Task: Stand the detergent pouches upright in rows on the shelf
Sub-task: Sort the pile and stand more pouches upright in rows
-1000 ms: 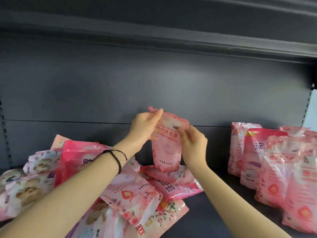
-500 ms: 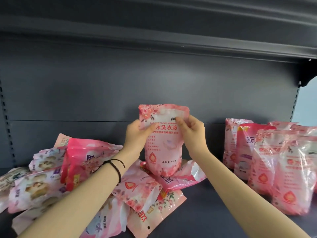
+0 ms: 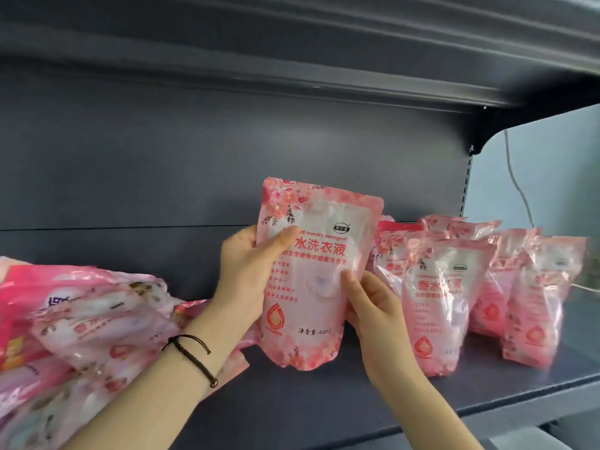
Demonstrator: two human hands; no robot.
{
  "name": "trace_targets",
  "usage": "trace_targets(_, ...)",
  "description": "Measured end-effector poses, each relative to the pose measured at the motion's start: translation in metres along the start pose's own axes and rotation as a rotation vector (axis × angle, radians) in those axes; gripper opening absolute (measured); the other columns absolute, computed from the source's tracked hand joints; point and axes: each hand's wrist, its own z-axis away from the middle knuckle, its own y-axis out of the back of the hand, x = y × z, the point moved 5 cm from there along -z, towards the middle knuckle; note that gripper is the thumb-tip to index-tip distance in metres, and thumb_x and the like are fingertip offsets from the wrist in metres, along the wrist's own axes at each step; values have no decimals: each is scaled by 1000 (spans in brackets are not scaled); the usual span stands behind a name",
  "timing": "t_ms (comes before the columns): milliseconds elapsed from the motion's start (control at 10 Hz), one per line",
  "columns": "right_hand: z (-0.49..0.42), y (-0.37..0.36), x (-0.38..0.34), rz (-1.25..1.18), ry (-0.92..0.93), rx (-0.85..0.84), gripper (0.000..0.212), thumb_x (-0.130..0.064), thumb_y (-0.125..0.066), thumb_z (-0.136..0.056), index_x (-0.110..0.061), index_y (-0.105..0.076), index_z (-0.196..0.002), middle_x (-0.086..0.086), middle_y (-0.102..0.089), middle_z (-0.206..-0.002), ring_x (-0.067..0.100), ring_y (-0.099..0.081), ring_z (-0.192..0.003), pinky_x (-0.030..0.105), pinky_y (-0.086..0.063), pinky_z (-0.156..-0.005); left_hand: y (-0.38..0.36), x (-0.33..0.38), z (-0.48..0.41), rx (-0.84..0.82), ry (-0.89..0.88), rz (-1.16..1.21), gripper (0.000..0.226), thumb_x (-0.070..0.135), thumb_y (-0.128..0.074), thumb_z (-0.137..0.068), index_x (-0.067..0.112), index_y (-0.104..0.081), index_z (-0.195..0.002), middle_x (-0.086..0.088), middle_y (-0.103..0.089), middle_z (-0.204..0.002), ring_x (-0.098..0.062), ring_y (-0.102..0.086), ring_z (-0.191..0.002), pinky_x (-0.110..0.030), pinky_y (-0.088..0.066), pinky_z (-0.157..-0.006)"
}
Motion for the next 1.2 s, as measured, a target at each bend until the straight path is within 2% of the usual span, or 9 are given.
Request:
trace_targets(100,9,42,-10,-4,-17,81,20,-35,-61,-86,-19,-73,-89,7,-75,-95,19,-72,-85,27,-57,-65,-39,-21,19,-15,26,25,15,24,-80,-66,16,-76,-78,-11,-75,-88,-28,-73,-81,-34,-58,-60)
trace_targets(300,19,103,-4,1,-88,105,28,-39,-64,-82,-12,-70,-89,15,-72,-95,28,-67,-88,46,-55,-79,-80,-52,48,46,-6,-12,16,27,-78,-70,18,-75,-83,-7,-75,-89,-23,-73,-83,-30,-58,-59)
trace_targets(500,29,102,23,-56,-157,90,57,-44,-63,-80,9,-43,-82,10,-48,-82,23,-40,-76,39,-35,-68,-73,-77,74,201,-25,-53,17,22,-74,-77,13,-72,-91,-6,-75,-92,-22,-72,-87,-27,-58,-64)
trace_targets(600,29,97,26,-15,-143,97,46,-43,-62,-82,-7,-40,-66,6,-38,-65,18,-33,-62,25,-34,-57,-65,-79,80,195,-51,-83,26,27,-71,-79,13,-69,-101,-5,-74,-99,-21,-71,-94,-31,-59,-73)
trace_targets(700,29,93,28,5,-152,97,37,-36,-58,-89,-11,-42,-67,6,-41,-69,19,-36,-66,28,-36,-60,-55,-87,92,78,-13,-237,42,29,-74,-76,26,-60,-115,7,-72,-107,-10,-68,-100,-20,-55,-74)
trace_targets(800,41,95,33,160,-145,6,16,-23,-60,-91,-24,-54,-106,-5,-64,-96,12,-62,-88,29,-52,-80,-37,-116,125,-13,141,-560,73,31,-87,-63,55,-43,-116,19,-68,-106,6,-63,-97,-10,-50,-74)
trace_targets(900,62,88,38,369,-86,-106,95,2,-76,-74,-40,-21,-139,-25,-44,-129,-9,-51,-115,18,-48,-94,-28,-134,139,-111,201,-775,85,49,-82,-61,66,-21,-118,31,-53,-115,20,-51,-101,-2,-42,-79)
trace_targets(1000,61,84,38,473,-48,-1,89,11,-80,-64,-44,-42,-123,-24,-53,-120,-4,-56,-107,28,-45,-92,-23,-136,128,-73,185,-874,86,42,-85,-63,64,-20,-115,34,-49,-111,22,-52,-92,0,-42,-79)
trace_targets(1200,22,65,46,690,-20,-200,107,6,-68,-78,-49,-1,-142,-9,-33,-128,6,-38,-117,29,-37,-106,-23,-126,89,-53,69,-1268,95,55,-75,-70,24,-24,-144,8,-47,-133,-8,-47,-121,-23,-40,-100)
